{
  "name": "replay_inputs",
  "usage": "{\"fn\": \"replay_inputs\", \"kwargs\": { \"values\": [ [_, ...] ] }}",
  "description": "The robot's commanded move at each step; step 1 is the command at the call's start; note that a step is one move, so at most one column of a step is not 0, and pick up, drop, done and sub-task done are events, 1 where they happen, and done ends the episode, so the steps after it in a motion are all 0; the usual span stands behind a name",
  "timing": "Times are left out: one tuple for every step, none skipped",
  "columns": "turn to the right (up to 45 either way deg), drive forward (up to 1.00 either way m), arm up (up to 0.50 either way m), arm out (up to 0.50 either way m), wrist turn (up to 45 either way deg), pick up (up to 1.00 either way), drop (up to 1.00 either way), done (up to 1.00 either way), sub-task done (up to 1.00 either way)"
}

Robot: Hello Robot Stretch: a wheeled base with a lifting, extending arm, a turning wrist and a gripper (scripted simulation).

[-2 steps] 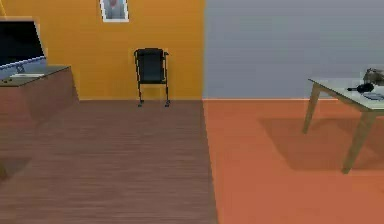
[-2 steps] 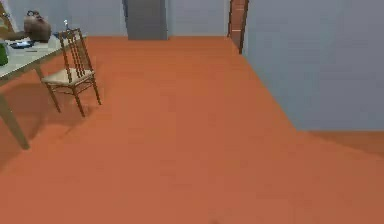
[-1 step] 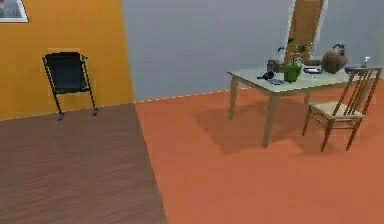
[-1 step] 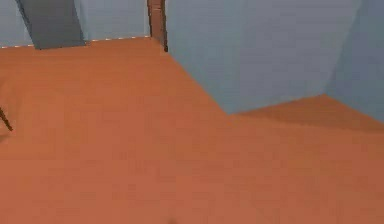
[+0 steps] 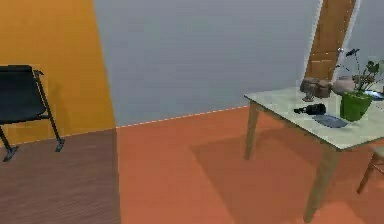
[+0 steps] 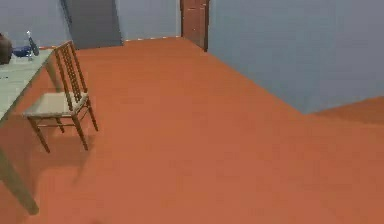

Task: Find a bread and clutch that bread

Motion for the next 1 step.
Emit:
{"fn": "replay_inputs", "kwargs": {
  "values": [
    [0.0,1.00,0.00,0.00,0.0,0.00,0.00,0.00,0.00]
  ]
}}
